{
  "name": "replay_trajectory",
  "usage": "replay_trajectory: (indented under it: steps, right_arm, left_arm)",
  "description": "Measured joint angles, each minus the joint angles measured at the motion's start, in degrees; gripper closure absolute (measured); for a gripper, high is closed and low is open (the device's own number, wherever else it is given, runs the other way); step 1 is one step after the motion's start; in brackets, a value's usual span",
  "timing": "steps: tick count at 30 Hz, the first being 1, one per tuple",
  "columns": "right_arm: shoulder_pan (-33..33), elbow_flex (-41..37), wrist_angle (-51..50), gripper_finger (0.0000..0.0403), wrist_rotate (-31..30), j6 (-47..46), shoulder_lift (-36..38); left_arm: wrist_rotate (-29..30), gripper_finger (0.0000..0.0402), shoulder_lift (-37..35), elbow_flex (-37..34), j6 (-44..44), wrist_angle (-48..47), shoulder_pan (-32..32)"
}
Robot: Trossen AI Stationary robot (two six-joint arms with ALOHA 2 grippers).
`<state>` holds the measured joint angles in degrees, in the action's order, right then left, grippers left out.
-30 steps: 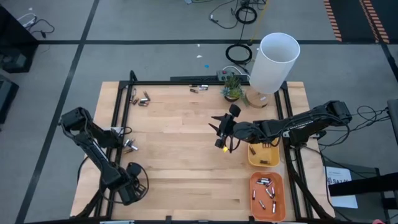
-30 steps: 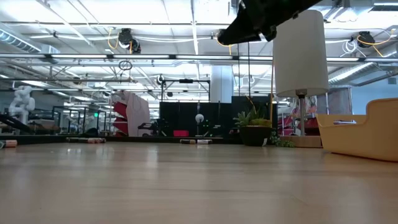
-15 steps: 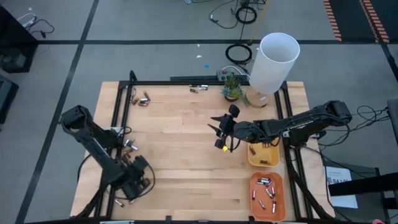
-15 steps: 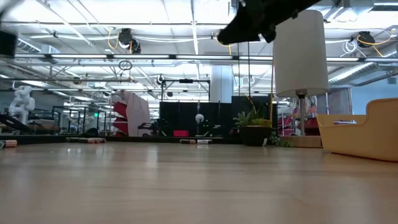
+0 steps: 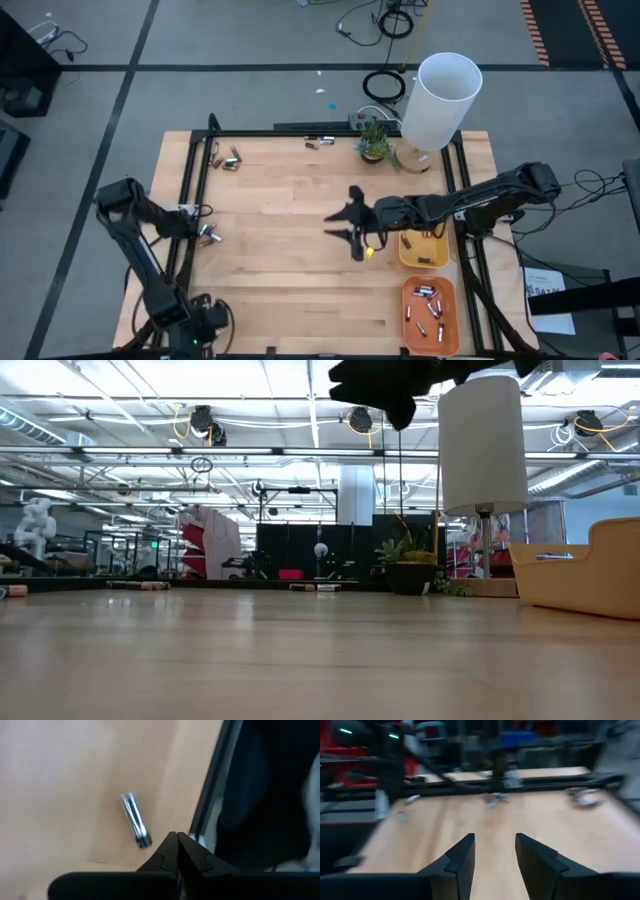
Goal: Sort batteries
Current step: Put the black battery into the orange bin
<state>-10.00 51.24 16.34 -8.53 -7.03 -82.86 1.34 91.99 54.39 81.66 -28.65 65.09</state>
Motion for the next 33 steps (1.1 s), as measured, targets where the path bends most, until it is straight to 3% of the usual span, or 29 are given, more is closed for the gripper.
replay_trajectory:
  steps: [5,11,17,20,24,27,33]
  right_arm:
    - [-1.2,0.0,7.4,0.0271,1.2,-1.7,-3.3]
    - [-3.0,0.0,7.8,0.0271,1.0,-3.1,-3.2]
    - [-5.2,0.0,8.4,0.0271,1.0,-3.8,-3.0]
    - [-6.0,0.0,8.3,0.0271,1.0,-4.2,-3.0]
    - [-7.0,0.0,7.6,0.0271,1.0,-4.3,-3.0]
    - [-7.6,0.0,6.5,0.0271,0.9,-4.3,-3.0]
    - [-8.4,0.0,2.9,0.0271,0.9,-4.3,-3.0]
  left_arm:
    - [-4.3,0.0396,6.6,0.0,-7.6,10.2,-1.0]
    - [-5.4,0.0396,9.2,0.1,-10.5,10.8,-1.4]
    - [-4.5,0.0396,8.3,0.3,-9.0,-0.5,-2.8]
    - [3.5,0.0396,5.1,0.5,-11.1,-9.0,-3.2]
    - [10.7,0.0396,-1.8,4.1,-4.5,-28.0,-3.1]
    - [10.2,0.0396,-6.7,6.1,-3.4,-32.5,-3.1]
    - [1.9,0.0396,-11.8,6.4,-1.1,-26.0,-3.1]
